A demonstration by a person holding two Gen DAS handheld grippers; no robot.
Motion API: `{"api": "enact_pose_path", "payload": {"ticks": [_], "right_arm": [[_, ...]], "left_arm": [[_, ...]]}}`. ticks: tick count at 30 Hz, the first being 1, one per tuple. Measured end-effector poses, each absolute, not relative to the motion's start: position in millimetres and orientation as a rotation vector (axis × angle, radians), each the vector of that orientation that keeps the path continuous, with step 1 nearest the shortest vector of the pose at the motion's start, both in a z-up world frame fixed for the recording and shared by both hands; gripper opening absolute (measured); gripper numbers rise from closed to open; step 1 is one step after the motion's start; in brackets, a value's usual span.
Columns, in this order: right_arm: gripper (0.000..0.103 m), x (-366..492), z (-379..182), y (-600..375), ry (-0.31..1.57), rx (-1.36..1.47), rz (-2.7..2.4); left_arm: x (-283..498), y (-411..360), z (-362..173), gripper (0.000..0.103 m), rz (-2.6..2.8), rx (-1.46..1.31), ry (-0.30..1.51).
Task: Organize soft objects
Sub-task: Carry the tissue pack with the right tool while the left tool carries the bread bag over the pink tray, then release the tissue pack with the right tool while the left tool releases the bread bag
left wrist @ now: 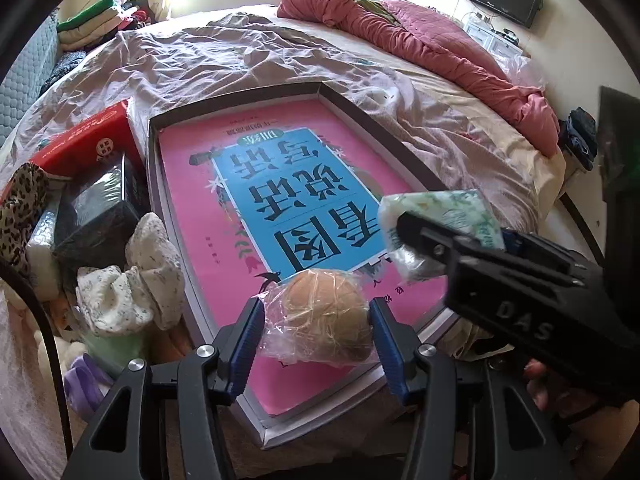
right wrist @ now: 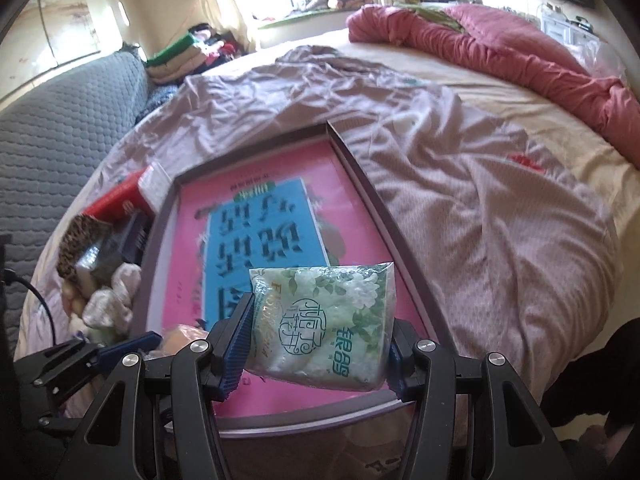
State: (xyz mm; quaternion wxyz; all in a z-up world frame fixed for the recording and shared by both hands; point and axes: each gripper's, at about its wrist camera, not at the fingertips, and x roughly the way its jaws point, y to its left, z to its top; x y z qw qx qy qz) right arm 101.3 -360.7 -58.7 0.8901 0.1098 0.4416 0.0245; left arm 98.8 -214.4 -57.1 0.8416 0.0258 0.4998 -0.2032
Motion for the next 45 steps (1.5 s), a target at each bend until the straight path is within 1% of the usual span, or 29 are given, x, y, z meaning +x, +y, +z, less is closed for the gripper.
{"api": "enact_pose_path", "payload": {"ticks": [12,29,39,42,45], "right_arm": [[0.059,105,-78,-365,0.968,0.264,0.027],[0.070,103,-70,-367,0.945,0.253,0.004],[0.073,99,-60,-371,0.914,0.244,-0.013],[0.074,98,-54,-375,0.897,0.249,-0.022],[0.074,97,-50,-377,0.885,0.253,-0.029]], "left_arm": [[99,-208,-59,0.056,-0.431,0.032,1.063],[98,-208,-56,0.056,-0.433,0.032,1.054],[96,-204,-53,0.056,-0.445,0.023,1.048],[94,-204,-49,0.060,-0.449,0.028,1.039],[92,-204,-47,0.061,-0.453,0.025,1.033]]}}
